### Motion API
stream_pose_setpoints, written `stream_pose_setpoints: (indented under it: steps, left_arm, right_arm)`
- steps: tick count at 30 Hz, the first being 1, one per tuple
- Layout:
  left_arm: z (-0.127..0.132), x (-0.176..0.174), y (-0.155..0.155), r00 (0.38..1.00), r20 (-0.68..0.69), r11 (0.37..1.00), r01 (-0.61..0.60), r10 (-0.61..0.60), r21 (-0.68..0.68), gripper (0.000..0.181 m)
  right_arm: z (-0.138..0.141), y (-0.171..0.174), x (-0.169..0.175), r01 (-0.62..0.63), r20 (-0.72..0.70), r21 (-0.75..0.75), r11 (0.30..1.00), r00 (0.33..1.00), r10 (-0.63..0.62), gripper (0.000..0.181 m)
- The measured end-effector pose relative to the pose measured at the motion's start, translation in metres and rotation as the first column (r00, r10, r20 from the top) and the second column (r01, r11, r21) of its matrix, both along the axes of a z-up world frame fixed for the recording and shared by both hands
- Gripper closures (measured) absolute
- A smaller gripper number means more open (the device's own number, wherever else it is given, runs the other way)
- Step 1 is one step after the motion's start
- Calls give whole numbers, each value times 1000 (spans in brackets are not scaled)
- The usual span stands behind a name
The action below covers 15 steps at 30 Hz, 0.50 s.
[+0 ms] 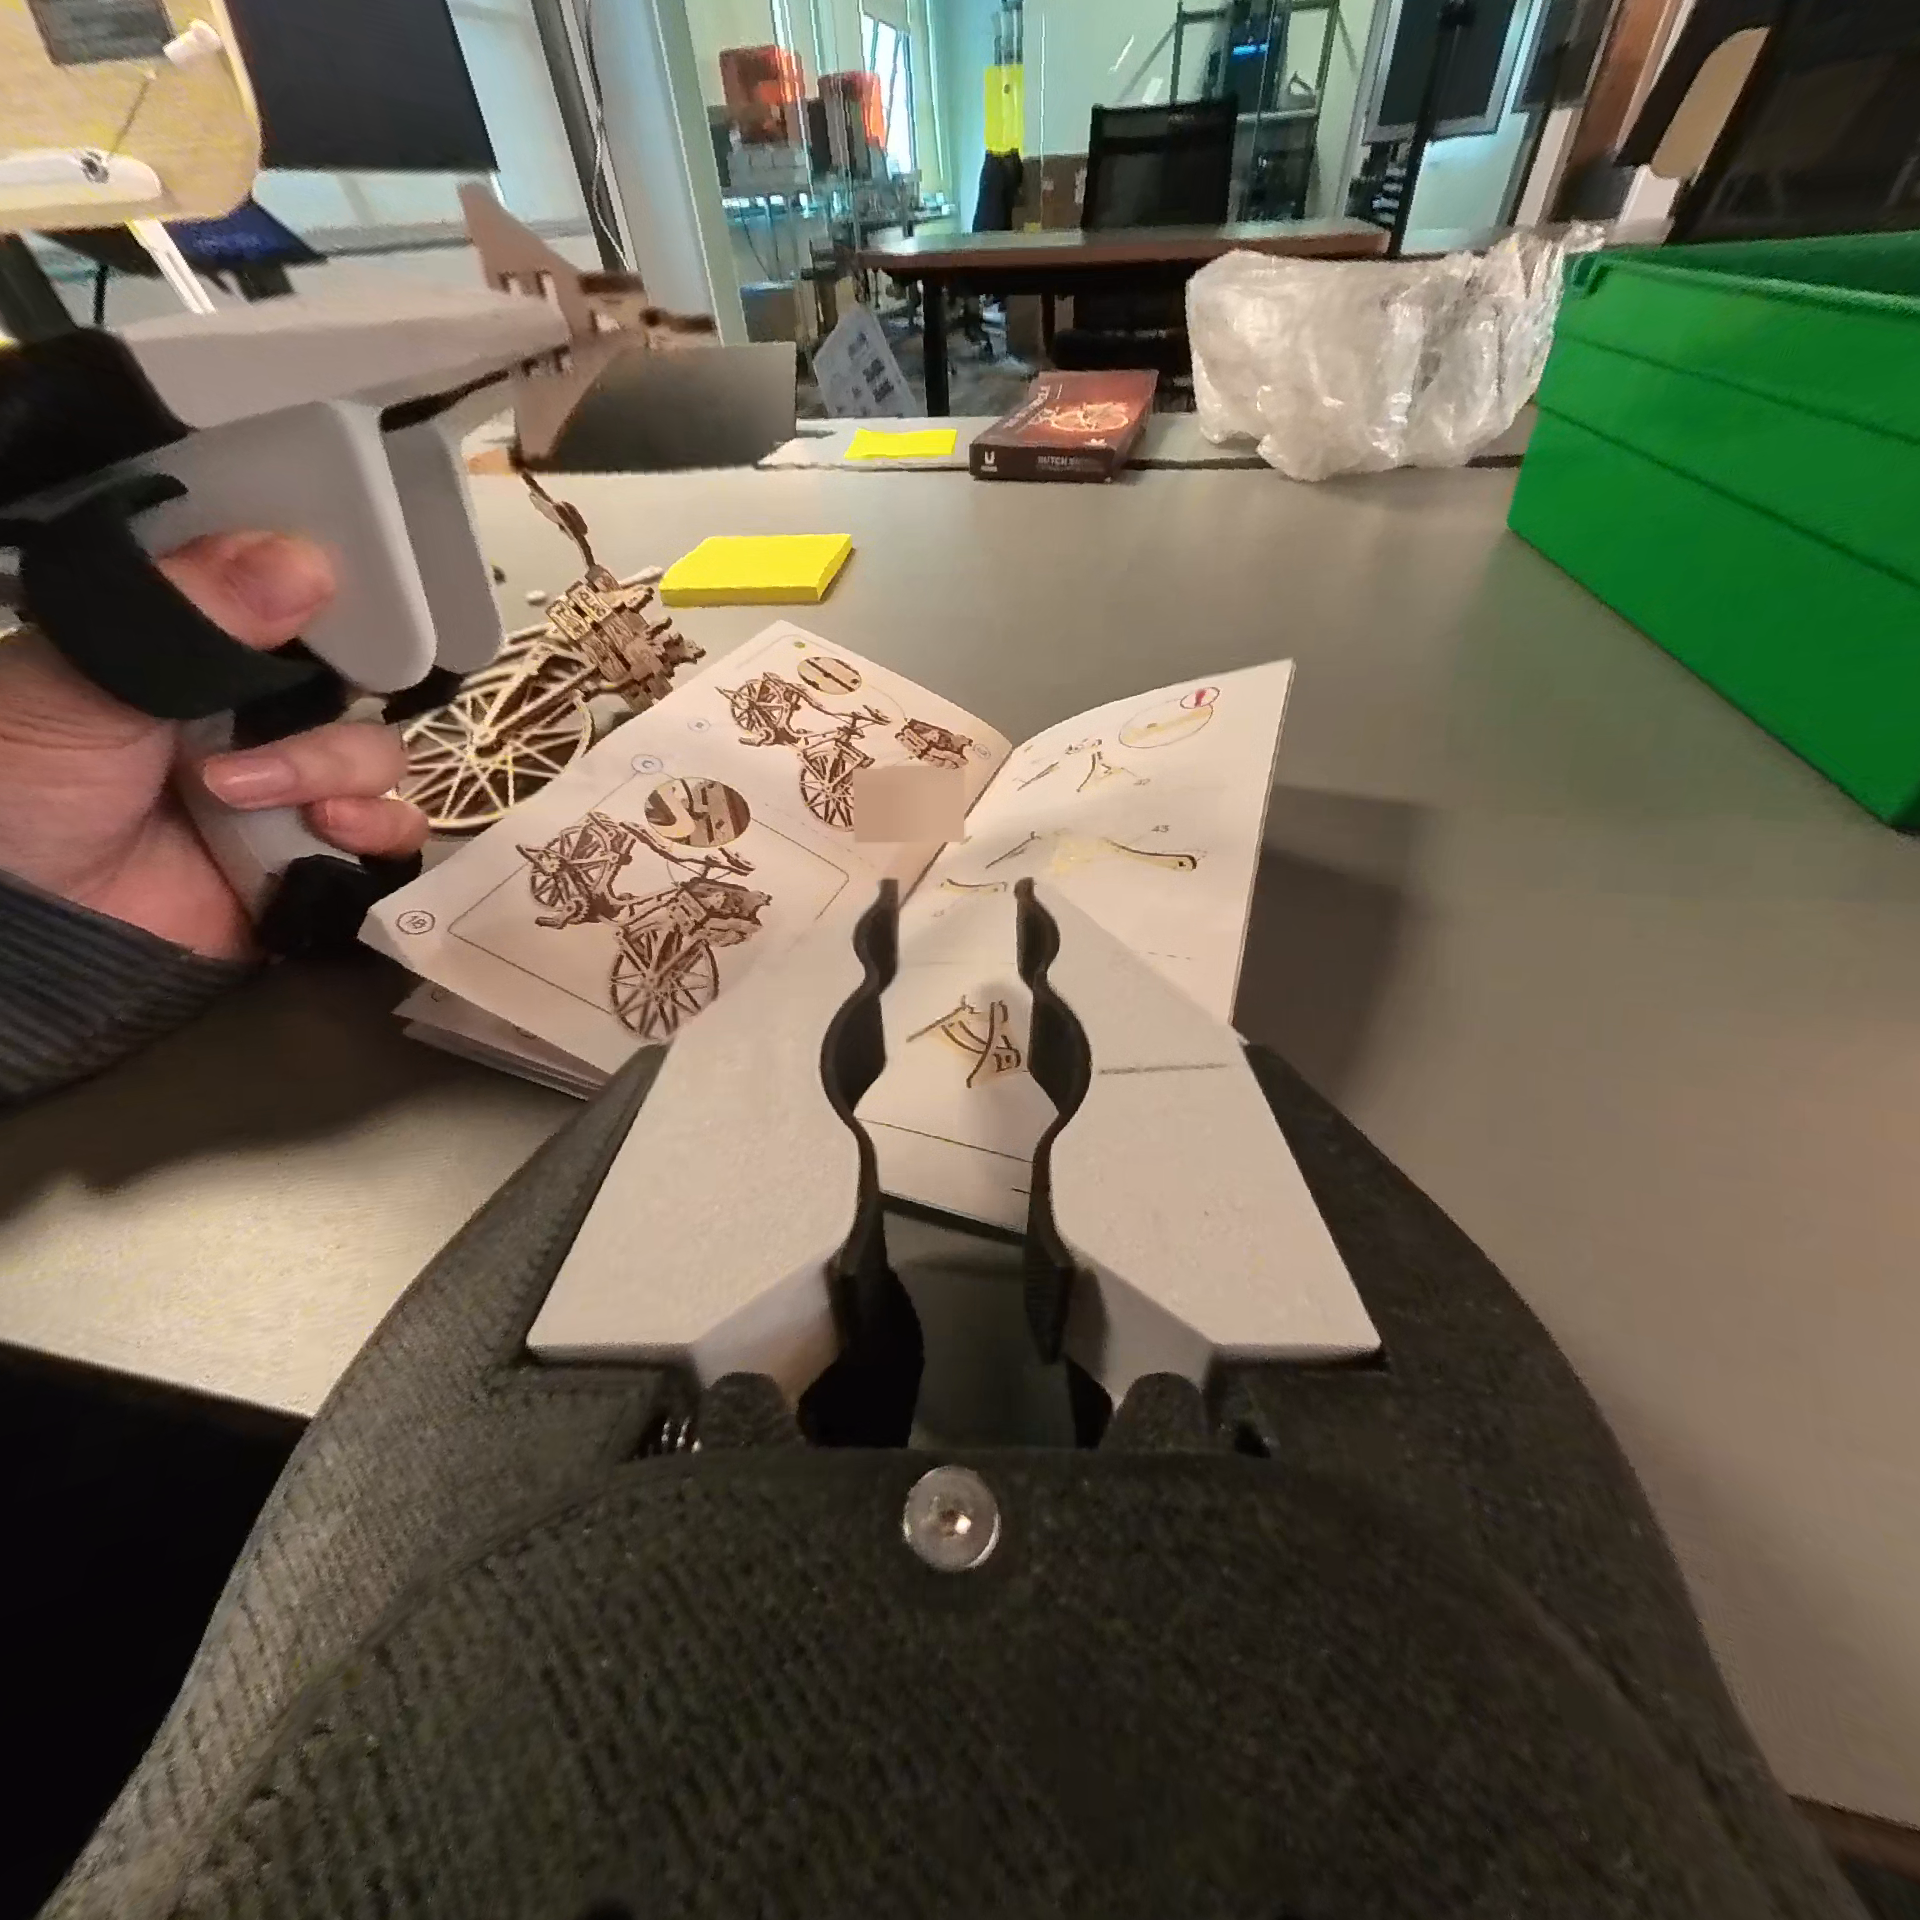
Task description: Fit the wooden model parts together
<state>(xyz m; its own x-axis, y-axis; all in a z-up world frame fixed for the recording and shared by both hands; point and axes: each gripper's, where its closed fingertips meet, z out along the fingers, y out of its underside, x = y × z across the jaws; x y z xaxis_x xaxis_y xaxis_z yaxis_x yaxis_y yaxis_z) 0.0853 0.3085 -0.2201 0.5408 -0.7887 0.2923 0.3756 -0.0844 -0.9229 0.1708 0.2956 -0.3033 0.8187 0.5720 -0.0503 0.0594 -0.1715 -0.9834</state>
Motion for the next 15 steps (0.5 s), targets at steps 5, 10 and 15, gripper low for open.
stream_pose_setpoints:
  steps: [5, 10, 15]
  left_arm:
    - [0, 1, -1, 1000, 2, 1000, 11, -11, 0, 180]
    - [1, 0, -1, 999, 18, 1000, 29, -29, -5, 180]
    - [5, 7, -11, 992, 36, 993, 117, -118, 26, 181]
  right_arm:
    - [1, -3, -3, -21, -5, 12, 1000, 1000, 21, 150]
    - [9, -7, -7, -59, -31, 19, 998, 998, 60, 131]
    - [72, -25, -16, -199, -173, 234, 952, 955, 242, 128]
